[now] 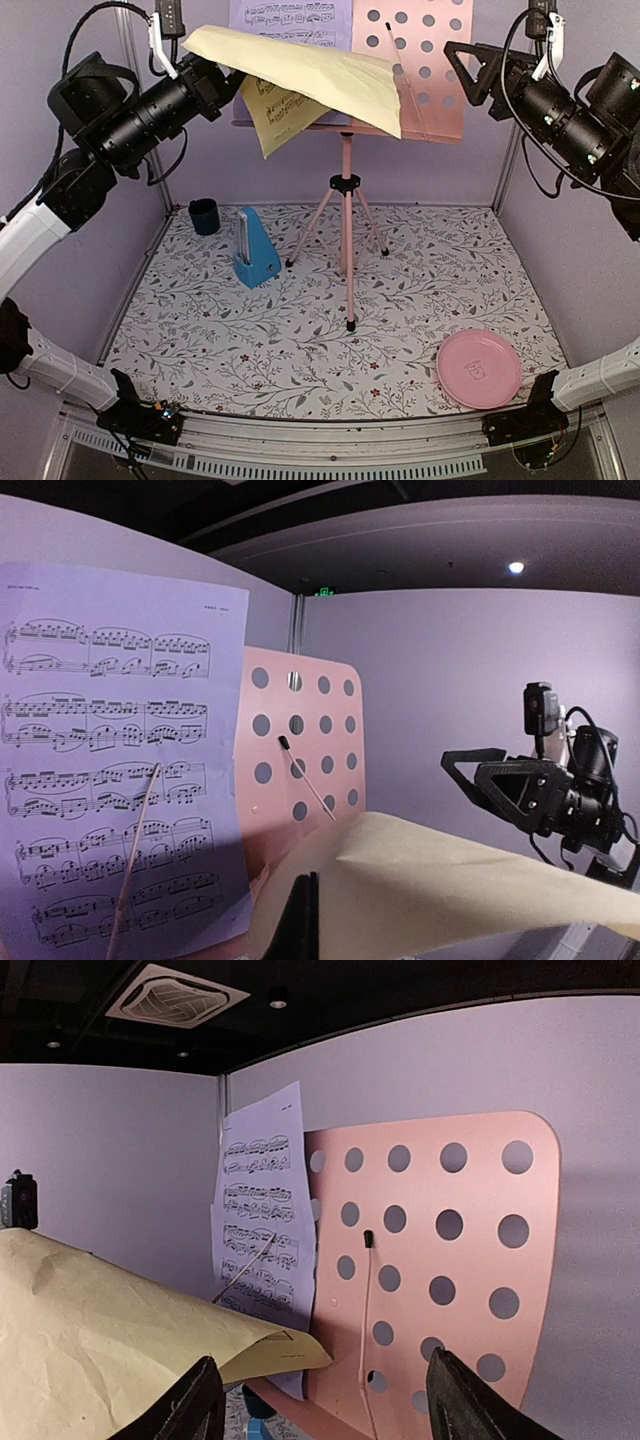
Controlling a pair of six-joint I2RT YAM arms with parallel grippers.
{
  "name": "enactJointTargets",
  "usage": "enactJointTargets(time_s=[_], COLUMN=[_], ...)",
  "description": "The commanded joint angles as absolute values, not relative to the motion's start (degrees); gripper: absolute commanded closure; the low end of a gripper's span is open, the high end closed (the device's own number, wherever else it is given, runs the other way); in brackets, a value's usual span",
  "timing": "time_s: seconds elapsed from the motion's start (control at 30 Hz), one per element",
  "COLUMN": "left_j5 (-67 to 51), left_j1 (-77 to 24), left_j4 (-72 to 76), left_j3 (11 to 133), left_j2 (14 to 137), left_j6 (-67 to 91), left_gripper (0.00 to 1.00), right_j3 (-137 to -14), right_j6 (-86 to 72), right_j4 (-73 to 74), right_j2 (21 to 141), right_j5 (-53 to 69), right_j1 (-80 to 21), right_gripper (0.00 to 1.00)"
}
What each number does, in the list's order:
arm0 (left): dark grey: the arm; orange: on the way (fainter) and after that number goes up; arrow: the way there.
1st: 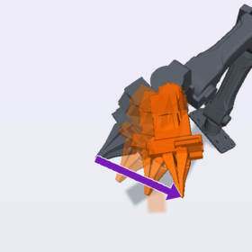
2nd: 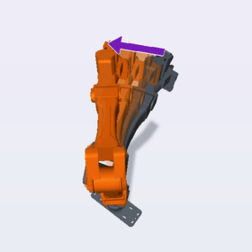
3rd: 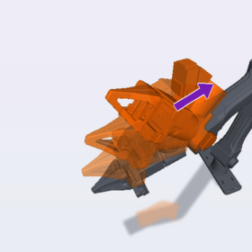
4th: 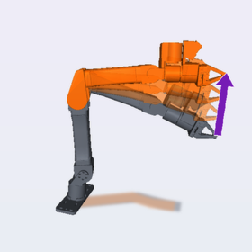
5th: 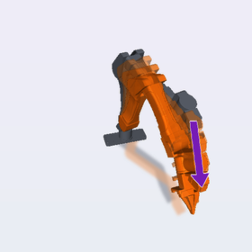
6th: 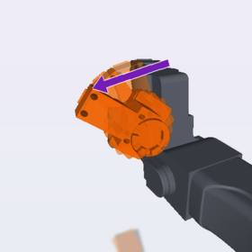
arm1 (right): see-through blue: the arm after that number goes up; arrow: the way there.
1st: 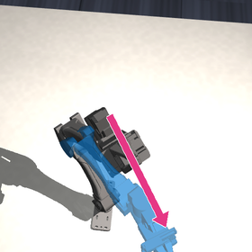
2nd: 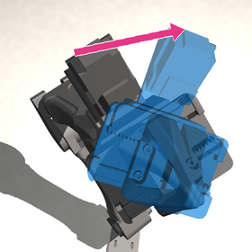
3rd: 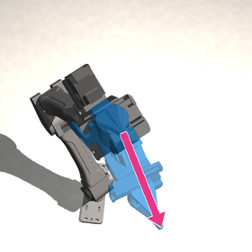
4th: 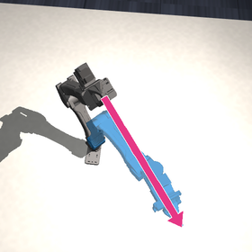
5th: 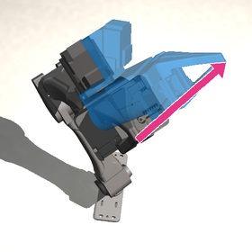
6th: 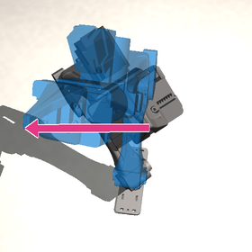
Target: Set up the instrument practice props
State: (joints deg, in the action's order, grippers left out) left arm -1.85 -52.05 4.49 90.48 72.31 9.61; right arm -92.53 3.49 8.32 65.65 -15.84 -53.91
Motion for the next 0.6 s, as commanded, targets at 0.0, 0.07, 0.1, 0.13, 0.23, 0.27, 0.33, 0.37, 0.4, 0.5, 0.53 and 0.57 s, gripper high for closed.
enactJointTargets(time_s=[0.0, 0.07, 0.1, 0.13, 0.23, 0.27, 0.33, 0.37, 0.4, 0.5, 0.53, 0.57], left_j5=[0.61, 0.00, -0.34, -0.98, -3.55, -4.37, -5.71, -6.22, -7.19, -8.50, -9.10, -9.44], left_j1=[-48.03, -46.00, -45.11, -44.40, -43.28, -43.06, -42.79, -42.68, -42.56, -42.35, -42.23, -42.27], left_j4=[-6.82, -11.47, -13.66, -15.37, -17.20, -17.04, -16.73, -16.79, -16.91, -17.96, -18.50, -18.95], left_j3=[99.51, 103.70, 105.71, 107.37, 108.99, 108.42, 107.24, 107.07, 107.16, 108.36, 108.84, 109.32], left_j2=[77.47, 79.81, 80.94, 81.84, 82.27, 81.82, 80.99, 80.84, 80.85, 81.51, 81.93, 82.42], left_j6=[15.68, 18.67, 20.07, 21.48, 23.53, 24.01, 25.17, 25.79, 26.31, 27.57, 27.79, 27.96], left_gripper=[1.00, 1.00, 1.00, 1.00, 1.00, 1.00, 1.00, 1.00, 1.00, 1.00, 1.00, 1.00], right_j3=[-98.52, -101.16, -101.84, -102.24, -101.31, -100.73, -99.20, -98.53, -98.14, -98.06, -98.77, -99.82], right_j6=[6.11, 7.10, 7.68, 8.18, 10.00, 10.21, 10.46, 10.46, 10.22, 9.84, 9.46, 9.37], right_j4=[8.60, 9.86, 10.26, 10.47, 10.72, 10.76, 11.00, 11.22, 11.54, 12.04, 12.11, 12.02], right_j2=[71.30, 73.68, 74.56, 75.05, 74.85, 74.66, 74.09, 73.94, 73.91, 74.57, 75.18, 76.06], right_j5=[-25.59, -25.84, -25.73, -25.12, -22.30, -20.96, -16.61, -14.71, -12.88, -6.01, -3.76, -2.23], right_j1=[-53.62, -53.61, -53.64, -53.58, -53.58, -53.59, -53.64, -53.64, -53.65, -53.59, -53.61, -53.61], right_gripper=[0.29, 0.29, 0.30, 0.33, 0.45, 0.49, 0.55, 0.58, 0.61, 0.68, 0.69, 0.71])
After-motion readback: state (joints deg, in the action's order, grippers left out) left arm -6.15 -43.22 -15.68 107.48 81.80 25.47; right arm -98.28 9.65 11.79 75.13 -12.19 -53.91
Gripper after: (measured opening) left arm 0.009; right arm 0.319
